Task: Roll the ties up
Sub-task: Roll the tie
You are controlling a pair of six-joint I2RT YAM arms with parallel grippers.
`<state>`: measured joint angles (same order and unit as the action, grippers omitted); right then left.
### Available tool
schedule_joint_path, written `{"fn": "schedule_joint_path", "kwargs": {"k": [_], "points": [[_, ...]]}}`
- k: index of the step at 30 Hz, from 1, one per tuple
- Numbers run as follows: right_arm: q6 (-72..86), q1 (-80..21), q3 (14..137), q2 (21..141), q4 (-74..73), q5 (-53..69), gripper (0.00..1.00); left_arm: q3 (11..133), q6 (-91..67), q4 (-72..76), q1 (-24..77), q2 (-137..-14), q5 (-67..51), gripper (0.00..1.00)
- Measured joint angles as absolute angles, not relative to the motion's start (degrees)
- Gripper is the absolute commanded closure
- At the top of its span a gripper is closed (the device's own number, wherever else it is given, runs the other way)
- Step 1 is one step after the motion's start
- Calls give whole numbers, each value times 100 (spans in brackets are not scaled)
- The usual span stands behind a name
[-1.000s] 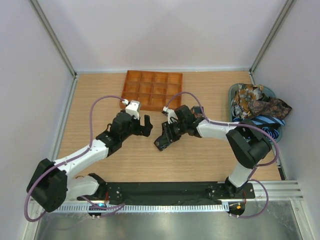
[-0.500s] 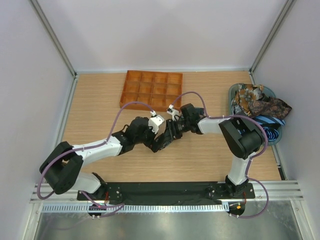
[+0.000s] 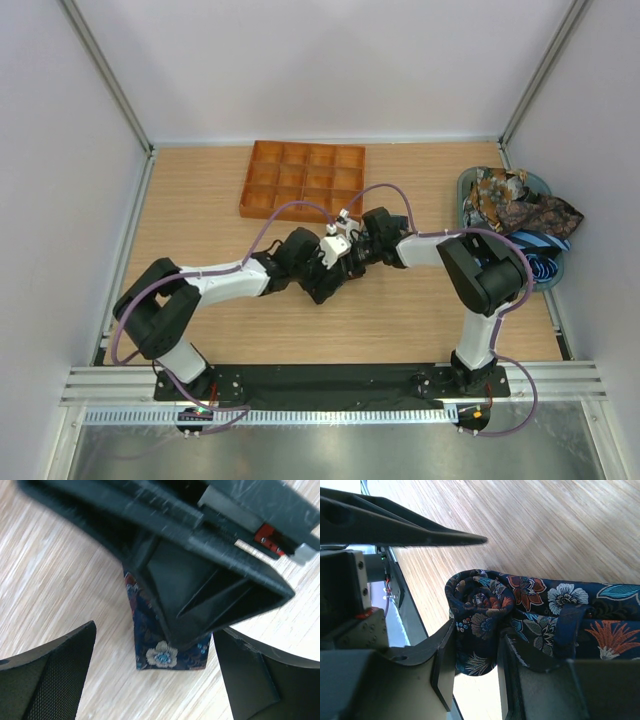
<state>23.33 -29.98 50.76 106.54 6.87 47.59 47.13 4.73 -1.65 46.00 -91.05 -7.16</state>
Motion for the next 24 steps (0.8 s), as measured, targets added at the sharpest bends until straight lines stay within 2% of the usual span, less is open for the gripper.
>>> {"fn": "schedule_joint_path", "kwargs": {"k": [7,10,12,15,16,18,19,20,24], "points": [[2340,-2987,5076,10678,694,4792,72,5015,631,-414,4716,-9583,-714,0],[2340,-2980,5076,10678,694,4792,72,5170,646,-593,4766,-9762,-572,4],[2340,-2976,5076,10678,694,4792,71,5339,635,-705,4801,-9878,-456,9],[2351,-2950,5076,10680,698,4766,71,5546,633,-864,4853,-10022,-456,22],[2357,-2941,5074,10680,701,4759,72,5627,626,-913,4882,-10082,-458,30],[2418,-2928,5074,10680,709,4703,72,5778,607,-1026,4932,-10180,-478,36],[2440,-2906,5074,10683,711,4683,72,5839,609,-1087,4952,-10219,-484,44],[2462,-2886,5072,10687,711,4668,71,5881,607,-1122,4965,-10243,-482,48],[2668,-2801,5070,10691,598,4644,60,5911,751,-1170,5039,-10259,-414,57]]}}
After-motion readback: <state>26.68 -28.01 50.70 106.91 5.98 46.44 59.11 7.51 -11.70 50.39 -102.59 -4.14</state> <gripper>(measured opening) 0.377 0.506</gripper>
